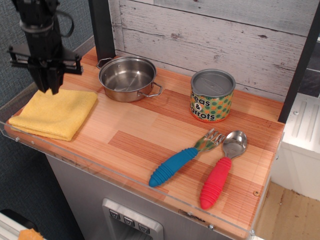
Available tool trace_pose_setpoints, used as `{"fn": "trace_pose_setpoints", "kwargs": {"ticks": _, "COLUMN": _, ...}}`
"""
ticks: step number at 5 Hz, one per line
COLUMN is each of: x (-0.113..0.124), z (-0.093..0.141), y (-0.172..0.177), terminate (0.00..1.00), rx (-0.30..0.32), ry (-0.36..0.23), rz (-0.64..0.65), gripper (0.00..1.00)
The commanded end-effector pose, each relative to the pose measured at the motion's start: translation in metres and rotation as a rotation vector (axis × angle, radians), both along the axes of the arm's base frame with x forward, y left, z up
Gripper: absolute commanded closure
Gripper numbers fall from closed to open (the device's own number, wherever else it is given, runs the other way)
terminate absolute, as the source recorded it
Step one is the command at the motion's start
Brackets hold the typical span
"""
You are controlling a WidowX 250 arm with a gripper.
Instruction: Place the orange towel to the left of the blue fork
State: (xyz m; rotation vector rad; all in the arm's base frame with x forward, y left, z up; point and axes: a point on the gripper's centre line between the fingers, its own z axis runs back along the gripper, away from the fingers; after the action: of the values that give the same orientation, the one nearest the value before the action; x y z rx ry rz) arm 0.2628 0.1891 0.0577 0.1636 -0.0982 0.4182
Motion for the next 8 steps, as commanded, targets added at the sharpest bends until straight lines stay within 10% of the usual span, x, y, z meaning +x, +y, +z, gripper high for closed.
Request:
{"fn": "trace_pose_setpoints", "kwargs": {"ticks": 1, "x": -0.004, "z": -0.022, "y": 0.01, "terminate": 0.0, "rx": -0.029, "ry": -0.036, "rz": -0.025, "gripper": 1.0}}
{"fn": "trace_pose_setpoints", "kwargs": {"ticks": 8, "x": -0.005, "z": -0.04, "y": -0.046, "terminate": 0.0, "rx": -0.109, "ry": 0.029, "rz": -0.311, "gripper": 1.0}}
